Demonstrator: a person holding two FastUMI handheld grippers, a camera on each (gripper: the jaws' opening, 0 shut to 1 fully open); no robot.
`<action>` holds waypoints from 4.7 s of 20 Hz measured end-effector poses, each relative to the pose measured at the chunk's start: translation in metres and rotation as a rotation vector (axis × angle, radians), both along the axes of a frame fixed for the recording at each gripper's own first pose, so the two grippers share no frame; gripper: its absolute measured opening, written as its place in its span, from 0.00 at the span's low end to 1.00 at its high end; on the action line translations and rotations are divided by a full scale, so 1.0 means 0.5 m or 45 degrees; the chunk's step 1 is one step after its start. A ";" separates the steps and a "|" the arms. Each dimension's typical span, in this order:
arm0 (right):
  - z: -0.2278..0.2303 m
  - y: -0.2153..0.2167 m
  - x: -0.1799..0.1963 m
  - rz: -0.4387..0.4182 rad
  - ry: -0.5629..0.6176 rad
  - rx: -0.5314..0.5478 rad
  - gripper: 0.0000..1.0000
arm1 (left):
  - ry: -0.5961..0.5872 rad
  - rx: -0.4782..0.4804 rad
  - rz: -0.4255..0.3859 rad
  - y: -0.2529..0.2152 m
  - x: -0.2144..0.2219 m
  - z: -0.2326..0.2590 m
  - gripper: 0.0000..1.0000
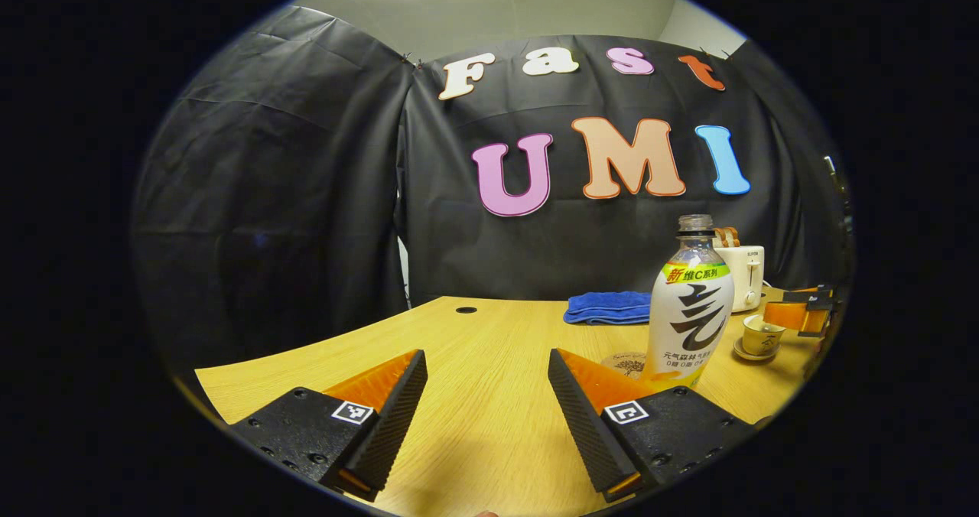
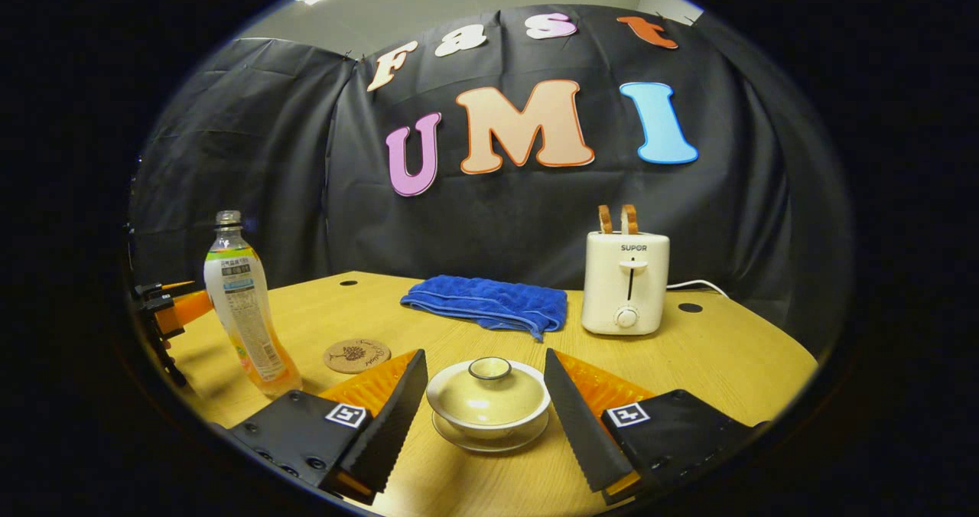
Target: Open the teacup lid with one hand, grasp the water bottle and pour water into the teacup with the other hand; after pouring, place the water bottle on the coaster and then close the teacup lid.
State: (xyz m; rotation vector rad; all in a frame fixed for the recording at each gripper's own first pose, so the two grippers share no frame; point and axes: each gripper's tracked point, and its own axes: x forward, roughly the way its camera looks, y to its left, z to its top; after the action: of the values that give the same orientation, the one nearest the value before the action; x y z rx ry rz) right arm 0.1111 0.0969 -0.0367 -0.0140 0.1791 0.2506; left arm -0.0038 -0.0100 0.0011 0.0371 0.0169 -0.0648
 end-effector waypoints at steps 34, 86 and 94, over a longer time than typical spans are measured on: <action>0.054 -0.067 -0.056 -0.139 -0.185 0.035 0.30 | 0.008 -0.006 -0.411 -0.098 -0.062 0.005 0.93; 0.065 -0.276 -0.103 -0.323 -0.192 0.012 0.31 | 0.131 1.077 -0.589 -0.437 0.108 -0.007 0.63; 0.065 -0.319 -0.098 -0.375 -0.196 0.006 0.30 | 0.141 1.555 -0.576 -0.450 0.140 -0.062 0.61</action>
State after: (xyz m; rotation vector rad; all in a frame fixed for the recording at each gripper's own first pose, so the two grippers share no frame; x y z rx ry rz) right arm 0.0623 -0.0626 -0.0040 -0.0020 0.0260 -0.0445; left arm 0.0663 -0.2350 -0.0297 1.2604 0.1576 -0.5026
